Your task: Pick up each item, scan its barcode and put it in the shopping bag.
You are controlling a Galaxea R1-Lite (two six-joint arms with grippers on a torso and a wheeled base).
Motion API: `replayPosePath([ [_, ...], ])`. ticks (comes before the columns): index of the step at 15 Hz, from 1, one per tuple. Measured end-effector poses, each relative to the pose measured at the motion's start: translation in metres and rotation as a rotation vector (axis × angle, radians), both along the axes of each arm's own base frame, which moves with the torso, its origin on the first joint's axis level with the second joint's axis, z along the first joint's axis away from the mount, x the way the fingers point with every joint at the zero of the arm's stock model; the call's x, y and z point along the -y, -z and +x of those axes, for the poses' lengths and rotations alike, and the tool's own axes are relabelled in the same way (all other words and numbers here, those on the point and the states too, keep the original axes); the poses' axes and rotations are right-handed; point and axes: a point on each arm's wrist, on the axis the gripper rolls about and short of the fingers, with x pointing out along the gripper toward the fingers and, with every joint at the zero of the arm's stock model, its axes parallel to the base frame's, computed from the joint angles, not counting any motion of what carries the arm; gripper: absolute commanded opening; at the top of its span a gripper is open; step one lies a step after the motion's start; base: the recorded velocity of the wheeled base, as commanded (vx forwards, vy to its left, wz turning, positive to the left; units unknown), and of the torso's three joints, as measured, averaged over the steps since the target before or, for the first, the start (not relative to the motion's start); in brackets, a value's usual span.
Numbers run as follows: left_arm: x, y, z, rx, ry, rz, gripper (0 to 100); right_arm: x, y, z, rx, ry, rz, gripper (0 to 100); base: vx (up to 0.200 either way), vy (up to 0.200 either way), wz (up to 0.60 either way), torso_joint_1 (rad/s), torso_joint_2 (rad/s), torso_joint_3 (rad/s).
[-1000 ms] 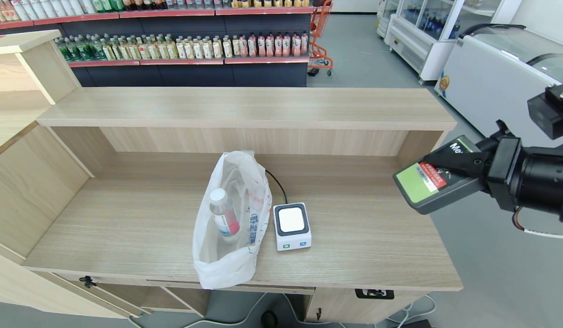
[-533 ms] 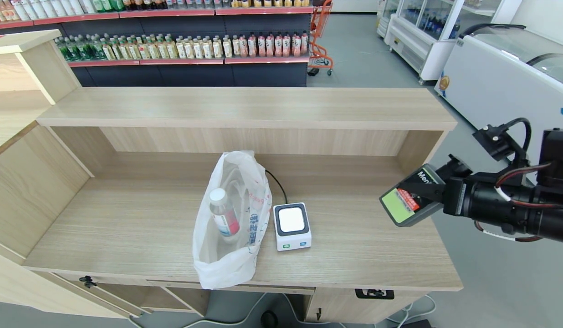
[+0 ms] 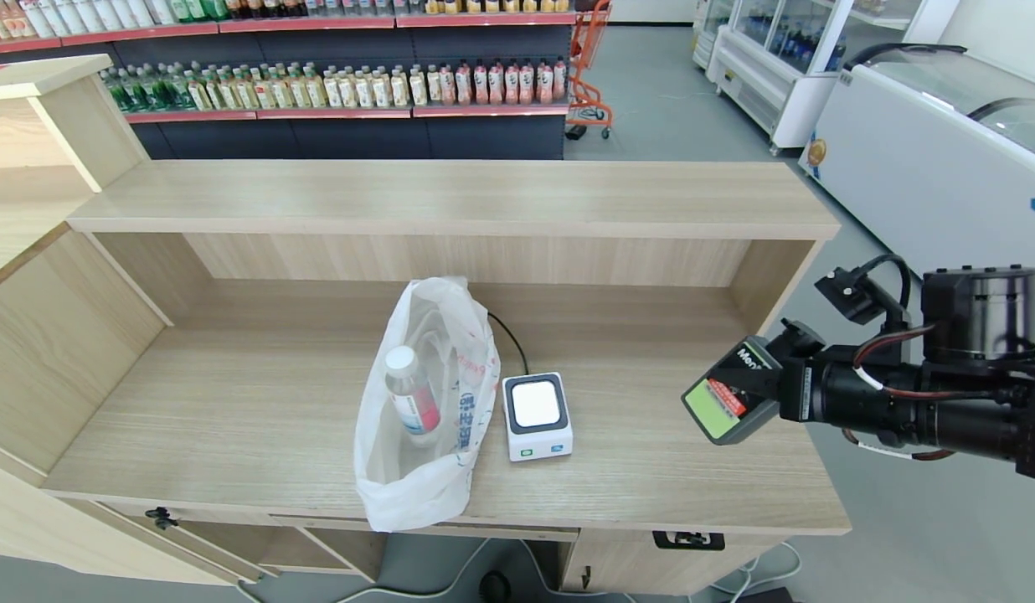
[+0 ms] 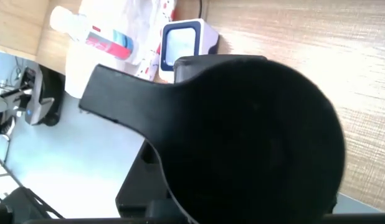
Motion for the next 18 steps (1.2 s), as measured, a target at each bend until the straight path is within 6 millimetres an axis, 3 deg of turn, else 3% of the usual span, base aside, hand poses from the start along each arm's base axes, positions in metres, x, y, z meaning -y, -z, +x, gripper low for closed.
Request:
replayPosePath([
  [8,0.0,0.0,0.0,0.0,0.0,0.0,0,-0.016,0.01,0.014,0.029,-0.046,-0.004,0,0.0,0.2,0.0,0.005,0.0,0.002],
  [18,0.0,0.0,0.0,0.001,0.0,0.0,0,-0.036,0.034,0.065,0.028,-0.014,-0.053,0,0.0,0.0,0.0,0.0,0.0,0.0],
])
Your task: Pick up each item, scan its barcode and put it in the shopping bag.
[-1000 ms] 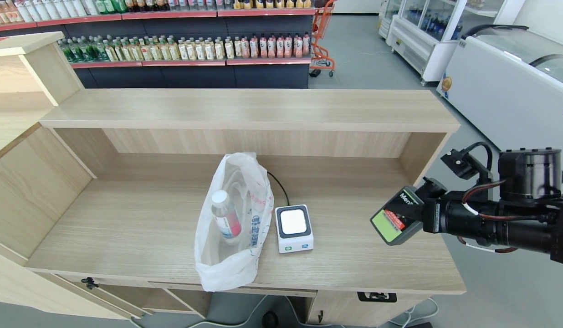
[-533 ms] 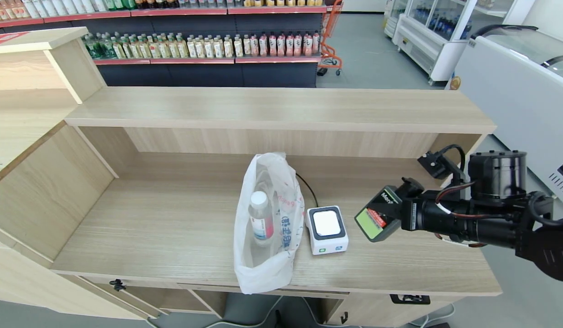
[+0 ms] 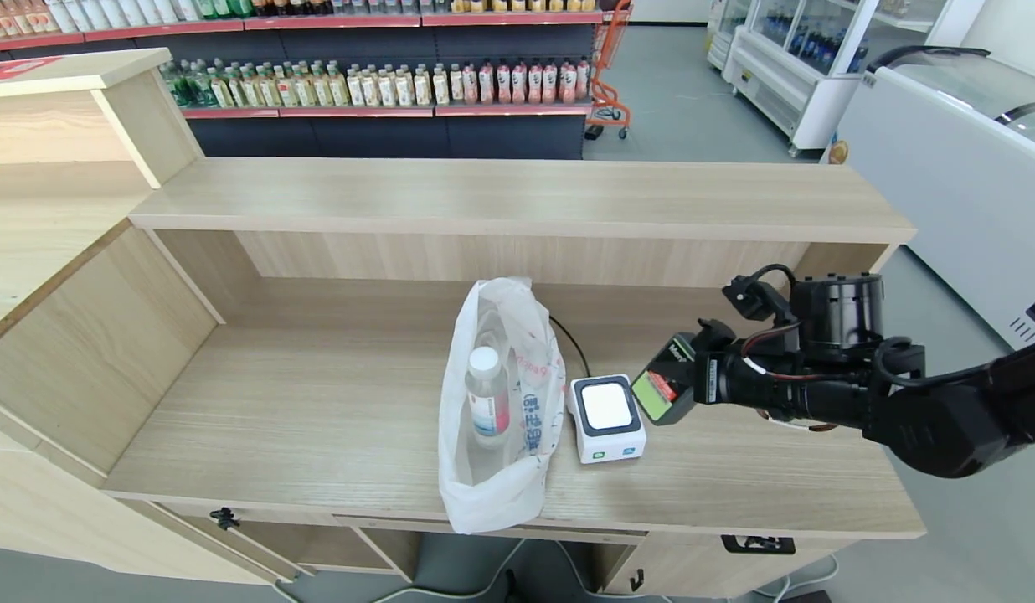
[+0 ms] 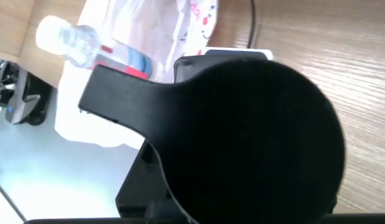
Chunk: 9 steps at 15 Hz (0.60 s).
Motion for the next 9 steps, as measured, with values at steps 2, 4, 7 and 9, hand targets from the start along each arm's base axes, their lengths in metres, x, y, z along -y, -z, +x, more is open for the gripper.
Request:
replayPosePath([
  [2,0.0,0.0,0.0,0.0,0.0,0.0,0,-0.003,0.008,0.009,0.011,-0.004,-0.012,0,0.0,0.0,0.0,0.0,0.0,0.0],
  [4,0.0,0.0,0.0,-0.001,0.0,0.0,0,-0.005,0.017,0.018,0.028,-0.005,-0.007,0,0.0,0.0,0.0,0.0,0.0,0.0],
  [7,0.0,0.0,0.0,-0.001,0.0,0.0,0,-0.011,0.03,0.025,0.01,-0.015,-0.012,0,0.0,0.0,0.0,0.0,0.0,0.0],
  [9,0.0,0.0,0.0,0.0,0.0,0.0,0,-0.016,0.035,0.031,0.004,-0.025,-0.012,0,0.0,0.0,0.0,0.0,0.0,0.0],
])
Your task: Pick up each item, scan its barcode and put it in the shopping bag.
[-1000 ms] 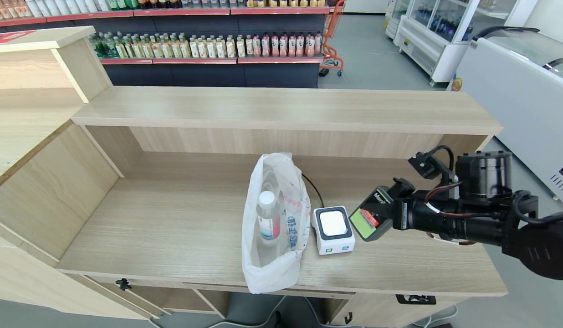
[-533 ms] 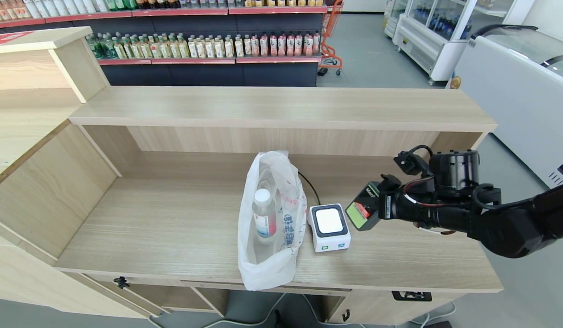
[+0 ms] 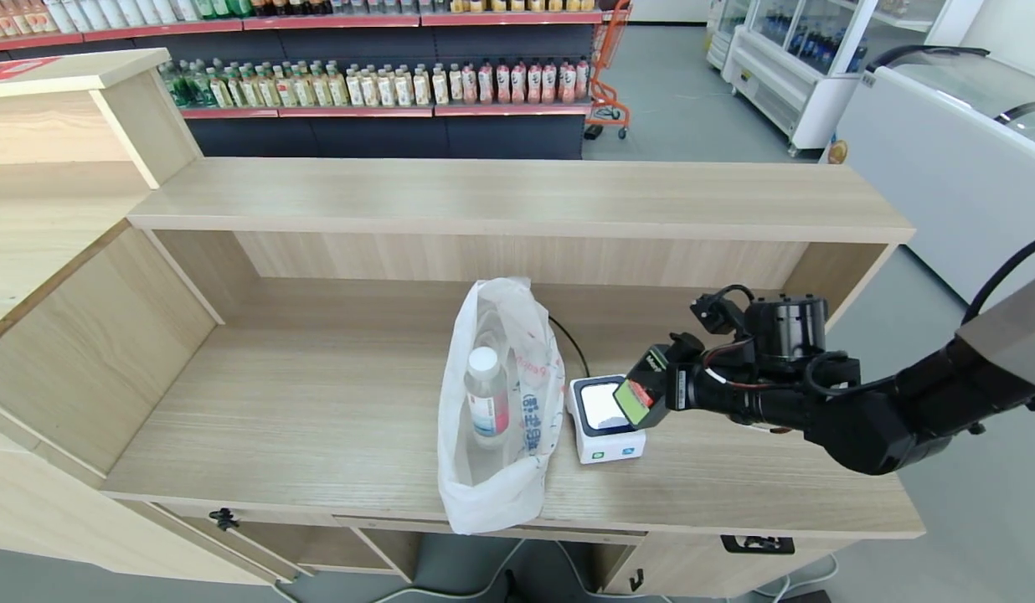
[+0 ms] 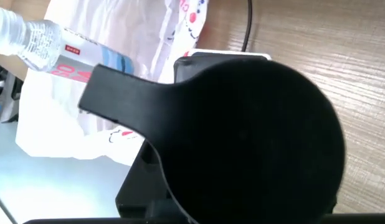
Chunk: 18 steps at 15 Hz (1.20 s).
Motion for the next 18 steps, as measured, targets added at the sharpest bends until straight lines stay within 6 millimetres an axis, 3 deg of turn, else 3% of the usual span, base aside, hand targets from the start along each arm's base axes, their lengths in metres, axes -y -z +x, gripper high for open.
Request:
replayPosePath([
  [7,0.0,0.0,0.0,0.0,0.0,0.0,0,-0.024,0.01,0.018,0.025,-0.042,0.01,0,0.0,0.0,0.0,0.0,0.0,0.0],
  [18,0.0,0.0,0.0,0.0,0.0,0.0,0,-0.035,0.03,0.023,0.041,-0.061,0.014,0,0.0,0.0,0.0,0.0,0.0,0.0],
])
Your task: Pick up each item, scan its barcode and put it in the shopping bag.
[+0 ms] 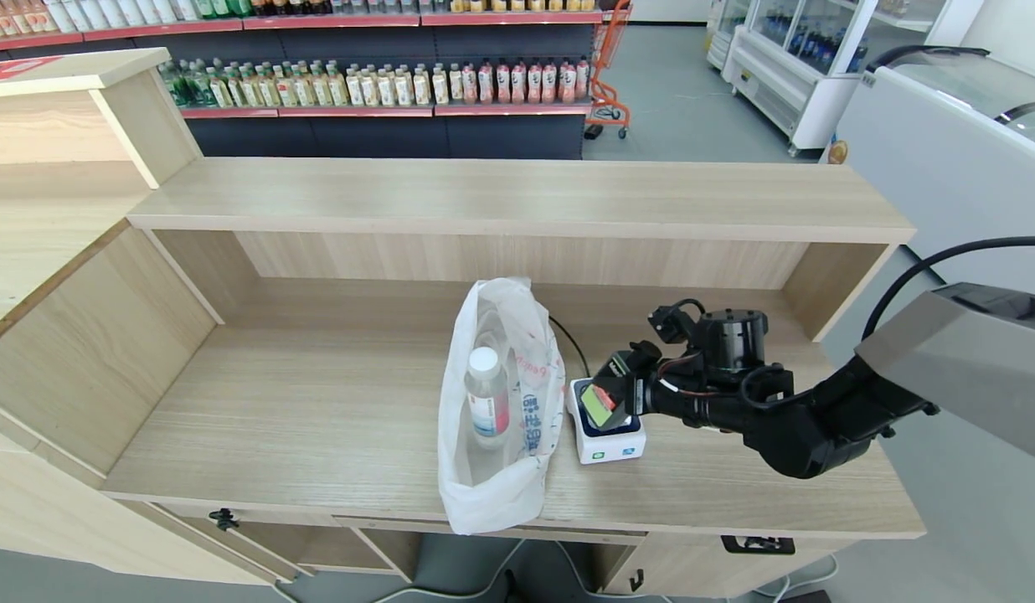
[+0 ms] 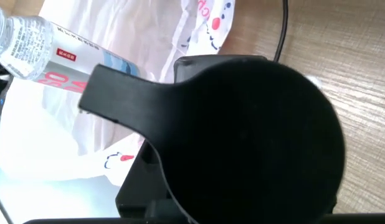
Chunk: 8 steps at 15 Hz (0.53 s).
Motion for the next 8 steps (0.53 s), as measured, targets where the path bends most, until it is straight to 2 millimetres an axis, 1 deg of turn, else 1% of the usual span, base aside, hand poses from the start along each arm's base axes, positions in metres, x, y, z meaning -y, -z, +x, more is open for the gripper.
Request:
replayPosePath([
  [4,0.0,0.0,0.0,0.0,0.0,0.0,0,-0.002,0.0082,0.0006,-0.011,-0.004,-0.004,0,0.0,0.0,0.0,0.0,0.0,0.0],
  [8,0.0,0.0,0.0,0.0,0.0,0.0,0,-0.0028,0.0101,0.0011,-0.015,-0.006,-0.005,0,0.0,0.0,0.0,0.0,0.0,0.0],
])
